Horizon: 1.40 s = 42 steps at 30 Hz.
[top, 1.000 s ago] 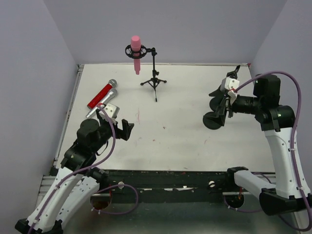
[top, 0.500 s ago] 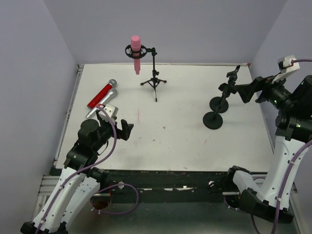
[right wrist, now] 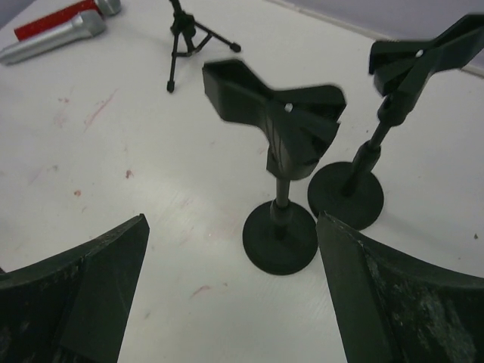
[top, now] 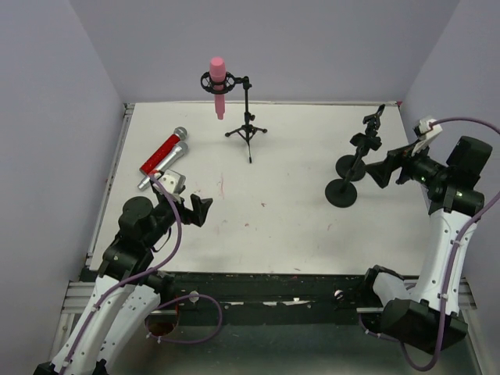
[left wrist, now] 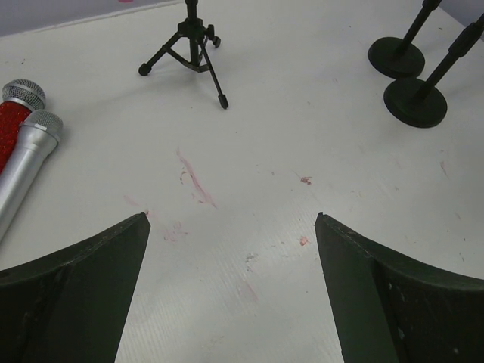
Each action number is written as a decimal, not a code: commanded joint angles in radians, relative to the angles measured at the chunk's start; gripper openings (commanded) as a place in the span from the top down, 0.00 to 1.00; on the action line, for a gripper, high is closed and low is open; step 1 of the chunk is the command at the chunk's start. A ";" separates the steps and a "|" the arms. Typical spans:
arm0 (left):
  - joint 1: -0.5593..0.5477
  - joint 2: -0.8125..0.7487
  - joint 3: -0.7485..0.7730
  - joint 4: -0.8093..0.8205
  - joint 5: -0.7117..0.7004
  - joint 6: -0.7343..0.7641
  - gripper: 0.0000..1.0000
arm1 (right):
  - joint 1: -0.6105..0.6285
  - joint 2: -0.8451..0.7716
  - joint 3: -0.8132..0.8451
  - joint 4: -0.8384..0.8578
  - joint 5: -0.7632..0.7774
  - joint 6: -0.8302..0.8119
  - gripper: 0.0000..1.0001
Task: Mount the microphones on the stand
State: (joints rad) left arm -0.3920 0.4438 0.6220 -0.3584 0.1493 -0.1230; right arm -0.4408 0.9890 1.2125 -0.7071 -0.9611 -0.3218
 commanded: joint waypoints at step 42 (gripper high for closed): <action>-0.516 1.251 0.527 1.024 0.214 0.009 0.01 | -0.328 0.309 -0.268 0.219 -0.166 -0.134 0.06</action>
State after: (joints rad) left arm -0.8581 1.5318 1.0309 0.5060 0.4244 -0.1711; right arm -0.7166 1.2797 0.9108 -0.4545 -1.0775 -0.5362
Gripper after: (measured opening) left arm 0.988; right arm 0.943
